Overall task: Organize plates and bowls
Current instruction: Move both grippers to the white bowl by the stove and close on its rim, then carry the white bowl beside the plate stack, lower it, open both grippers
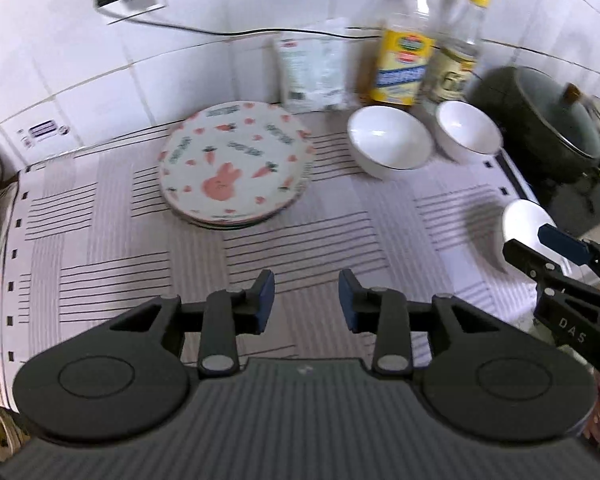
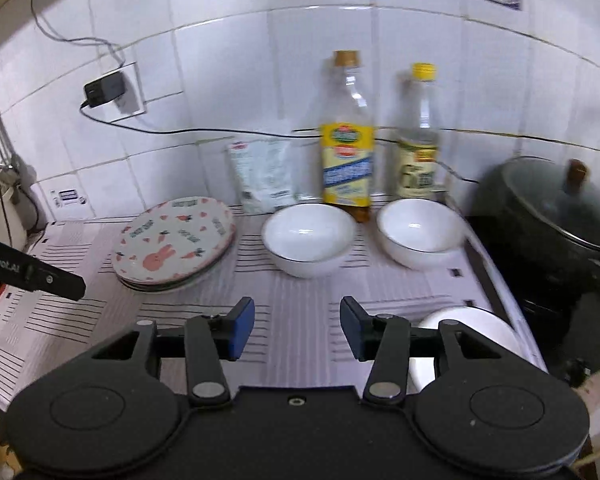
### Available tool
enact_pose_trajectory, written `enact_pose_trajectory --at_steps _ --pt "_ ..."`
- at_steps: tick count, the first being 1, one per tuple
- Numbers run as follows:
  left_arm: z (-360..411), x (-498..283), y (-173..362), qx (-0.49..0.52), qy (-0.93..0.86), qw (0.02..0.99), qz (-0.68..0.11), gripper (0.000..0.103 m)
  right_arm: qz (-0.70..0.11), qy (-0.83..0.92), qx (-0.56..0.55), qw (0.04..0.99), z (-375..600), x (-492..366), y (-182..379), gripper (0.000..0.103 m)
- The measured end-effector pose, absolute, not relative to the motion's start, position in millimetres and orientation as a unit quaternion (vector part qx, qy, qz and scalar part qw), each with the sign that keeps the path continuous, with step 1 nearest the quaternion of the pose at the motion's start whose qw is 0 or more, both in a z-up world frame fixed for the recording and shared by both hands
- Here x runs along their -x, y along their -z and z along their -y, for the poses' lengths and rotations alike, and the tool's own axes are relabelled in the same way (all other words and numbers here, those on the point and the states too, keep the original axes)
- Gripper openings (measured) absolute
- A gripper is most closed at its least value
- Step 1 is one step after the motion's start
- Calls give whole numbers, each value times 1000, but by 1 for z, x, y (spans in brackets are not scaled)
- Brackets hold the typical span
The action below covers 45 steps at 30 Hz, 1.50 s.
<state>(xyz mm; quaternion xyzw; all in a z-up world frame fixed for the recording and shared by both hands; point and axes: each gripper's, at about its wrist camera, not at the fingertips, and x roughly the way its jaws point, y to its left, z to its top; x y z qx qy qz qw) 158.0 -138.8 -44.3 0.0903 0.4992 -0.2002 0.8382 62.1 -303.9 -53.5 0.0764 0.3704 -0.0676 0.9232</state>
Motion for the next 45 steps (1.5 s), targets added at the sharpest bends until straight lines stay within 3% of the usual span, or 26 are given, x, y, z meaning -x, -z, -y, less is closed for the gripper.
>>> enact_pose_trajectory --at_steps 10,18,22,27,33,40,45 --pt "216 -145 50 -108 258 826 -490 45 -348 100 -82 929 361 -17 54 68" --pt "274 -144 70 -111 280 814 -497 58 -375 97 -41 921 388 -13 79 70" --pt "300 -142 83 -108 288 808 -502 67 -378 80 -23 922 394 -7 89 89" --pt "327 -138 102 -100 305 800 -506 74 -379 67 -17 923 403 1 106 95" --pt "361 -143 138 -126 330 775 -523 74 -389 48 -25 919 415 8 147 96" --pt "374 -150 170 -89 328 764 -549 70 -378 51 -74 922 426 -1 172 96" --pt "377 -156 176 -75 321 761 -558 45 -377 44 -55 924 422 -7 185 96"
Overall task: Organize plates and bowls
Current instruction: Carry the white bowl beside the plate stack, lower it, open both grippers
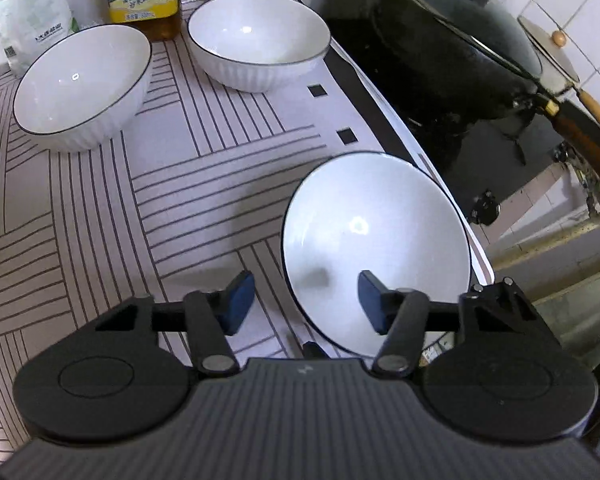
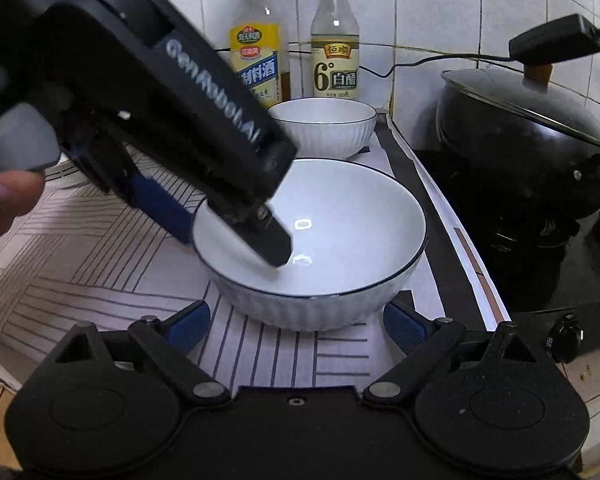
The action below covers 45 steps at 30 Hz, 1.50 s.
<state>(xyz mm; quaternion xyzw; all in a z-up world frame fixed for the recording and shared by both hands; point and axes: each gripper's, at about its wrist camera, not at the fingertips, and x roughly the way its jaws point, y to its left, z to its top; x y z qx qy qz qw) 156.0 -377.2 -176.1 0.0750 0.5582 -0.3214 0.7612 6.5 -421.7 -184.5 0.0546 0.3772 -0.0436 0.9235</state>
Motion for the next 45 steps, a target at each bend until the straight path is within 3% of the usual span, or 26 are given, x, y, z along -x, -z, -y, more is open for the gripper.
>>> enact_pose_trajectory --at_steps 10,28,45 --pt "378 -161 180 -78 316 767 -553 12 -365 42 -77 927 431 -16 186 98" --pt "343 -147 168 -122 282 787 -536 11 -376 4 -67 924 408 -23 175 98" --pt "217 -160 134 -85 168 830 -525 11 -352 -101 -39 930 310 -58 149 97"
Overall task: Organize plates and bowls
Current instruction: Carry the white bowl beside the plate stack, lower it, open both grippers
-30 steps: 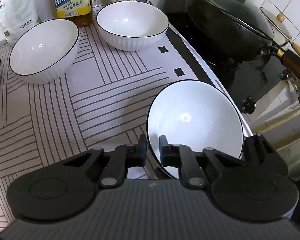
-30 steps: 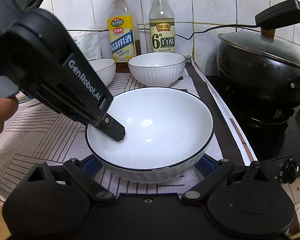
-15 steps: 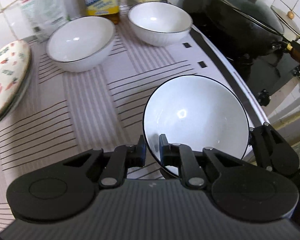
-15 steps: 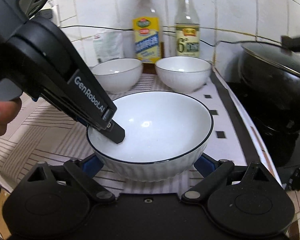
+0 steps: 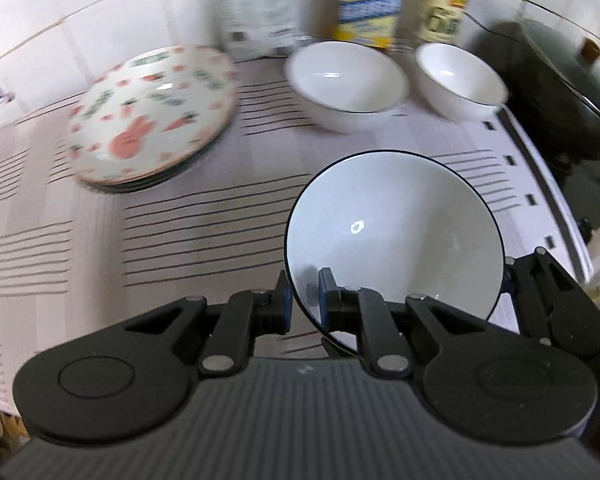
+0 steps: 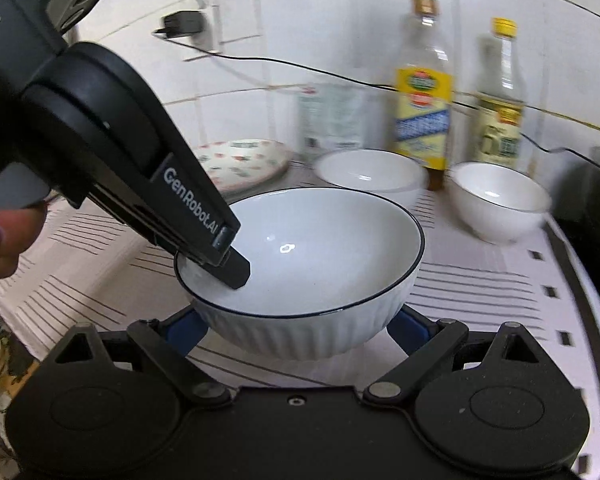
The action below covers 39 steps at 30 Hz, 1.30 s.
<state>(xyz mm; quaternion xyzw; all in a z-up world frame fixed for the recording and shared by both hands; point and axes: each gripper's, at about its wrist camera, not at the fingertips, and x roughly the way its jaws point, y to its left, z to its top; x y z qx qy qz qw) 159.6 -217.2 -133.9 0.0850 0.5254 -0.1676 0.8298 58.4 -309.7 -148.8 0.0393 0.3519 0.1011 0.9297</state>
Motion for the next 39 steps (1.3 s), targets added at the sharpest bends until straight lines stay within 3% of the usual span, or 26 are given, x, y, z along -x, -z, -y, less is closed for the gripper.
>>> enact_pose_trajectory --at_steps 16,31,39 --pt "100 -187 161 -30 89 832 -547 12 -361 -199 -29 911 202 -104 168 97" --pt "92 -194 176 -39 107 827 -550 12 -389 -187 -10 902 178 -117 189 96" --pt "85 -202 172 -11 99 816 -569 15 -405 -152 -13 901 184 -97 170 96"
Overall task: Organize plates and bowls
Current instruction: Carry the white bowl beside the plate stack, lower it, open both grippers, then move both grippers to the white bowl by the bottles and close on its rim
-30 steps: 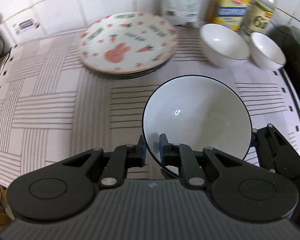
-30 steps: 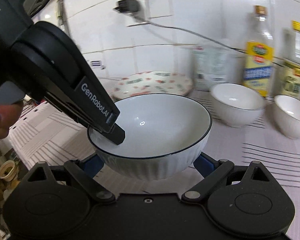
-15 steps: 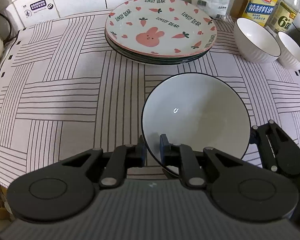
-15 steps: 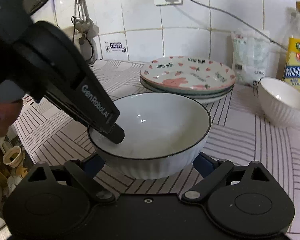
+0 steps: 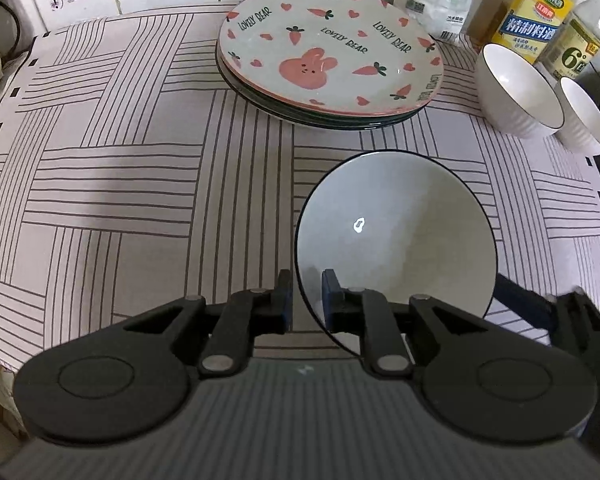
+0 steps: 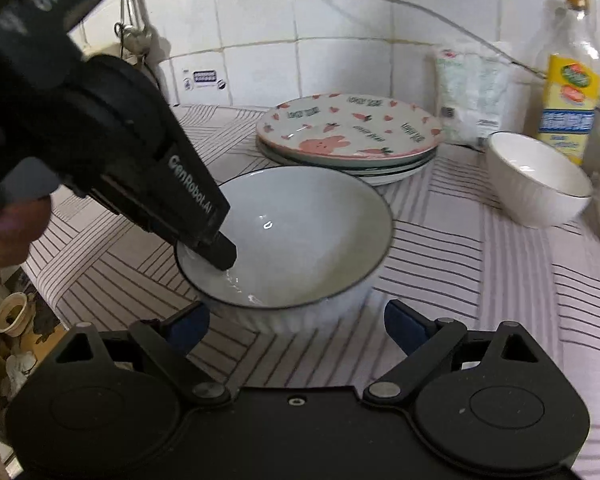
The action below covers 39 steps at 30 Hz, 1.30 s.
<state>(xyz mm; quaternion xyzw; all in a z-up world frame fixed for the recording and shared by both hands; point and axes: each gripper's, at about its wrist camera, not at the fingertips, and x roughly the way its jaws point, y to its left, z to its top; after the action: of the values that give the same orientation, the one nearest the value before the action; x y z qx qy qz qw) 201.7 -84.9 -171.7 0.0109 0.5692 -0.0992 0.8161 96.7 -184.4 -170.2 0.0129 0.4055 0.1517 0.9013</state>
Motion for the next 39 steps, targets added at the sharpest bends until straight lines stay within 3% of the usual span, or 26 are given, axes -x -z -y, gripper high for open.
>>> enact_pose_trajectory --at_steps 22,39 --pt "91 -189 82 -29 148 826 -544 28 -333 -23 -157 930 249 -64 58 86" --pt "174 -242 85 -51 158 829 -533 40 -346 15 -242 906 339 -119 81 76"
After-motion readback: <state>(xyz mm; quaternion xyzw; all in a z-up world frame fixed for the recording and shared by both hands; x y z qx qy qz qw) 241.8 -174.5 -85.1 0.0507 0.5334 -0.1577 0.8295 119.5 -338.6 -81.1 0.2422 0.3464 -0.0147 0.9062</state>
